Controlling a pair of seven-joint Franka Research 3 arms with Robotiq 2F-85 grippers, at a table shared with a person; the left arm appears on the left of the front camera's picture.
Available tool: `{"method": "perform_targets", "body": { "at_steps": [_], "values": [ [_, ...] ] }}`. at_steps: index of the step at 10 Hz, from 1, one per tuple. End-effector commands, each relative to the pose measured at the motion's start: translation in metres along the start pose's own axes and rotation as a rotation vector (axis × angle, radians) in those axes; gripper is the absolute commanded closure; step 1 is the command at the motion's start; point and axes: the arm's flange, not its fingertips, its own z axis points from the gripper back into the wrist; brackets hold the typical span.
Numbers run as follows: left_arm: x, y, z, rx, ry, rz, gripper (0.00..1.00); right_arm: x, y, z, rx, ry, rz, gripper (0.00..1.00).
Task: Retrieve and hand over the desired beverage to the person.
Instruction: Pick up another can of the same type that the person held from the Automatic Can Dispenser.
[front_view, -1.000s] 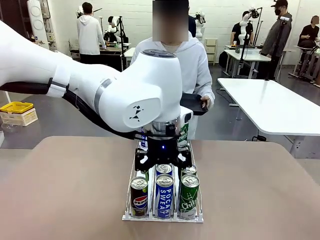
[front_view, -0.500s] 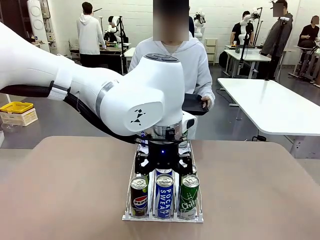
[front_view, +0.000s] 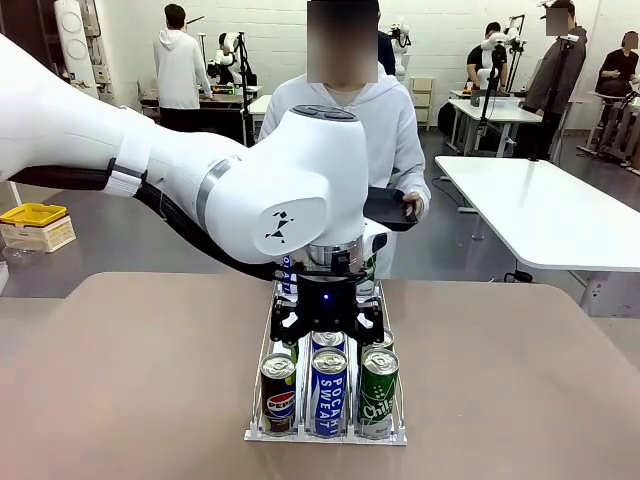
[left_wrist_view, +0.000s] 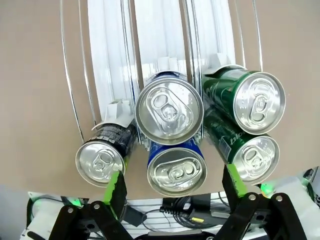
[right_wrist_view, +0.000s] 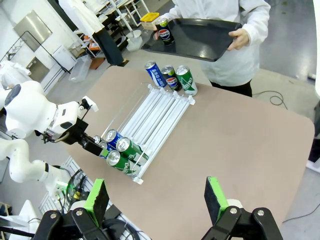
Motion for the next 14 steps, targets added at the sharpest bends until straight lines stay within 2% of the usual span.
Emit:
{"method": "perform_targets", "body": {
  "at_steps": [1,7,10,11,12,13,14],
  "values": [
    [0.0092,-0.0046,-0.0012,0.025,0.016,-0.024,0.0,0.0016,-0.0006,-0.0017,0.037,-0.026,0.011,0.0],
    [0.016,-0.0041,-0.0063,0.013,0.061,-0.074,0.0,0.0016,-0.0006,-0.0017,0.037,-0.026,0.011,0.0],
    [0.0152,-0.0032,-0.0066,0.007,0.051,-0.096,0.0,0.0016,-0.0006,-0.0017,0.037,-0.026,0.011,0.0],
    [0.015,-0.0035,-0.0065,0.015,0.057,-0.099,0.56,0.0016,-0.0006,-0.0017,0.037,-0.026,0.011,0.0],
    [0.0143,-0.0032,-0.0064,0.02,0.066,-0.095,0.56,0.0016,-0.0006,-0.0017,0.037,-0.026,0.011,0.0],
    [0.0138,-0.0028,-0.0062,0.025,0.07,-0.091,1.0,0.0016,-0.0006,-0.0017,0.037,-0.026,0.011,0.0],
    [0.0136,-0.0027,-0.0067,0.029,0.073,-0.088,1.0,0.0016,-0.0006,-0.0017,0.037,-0.026,0.011,0.0]
  ]
}}
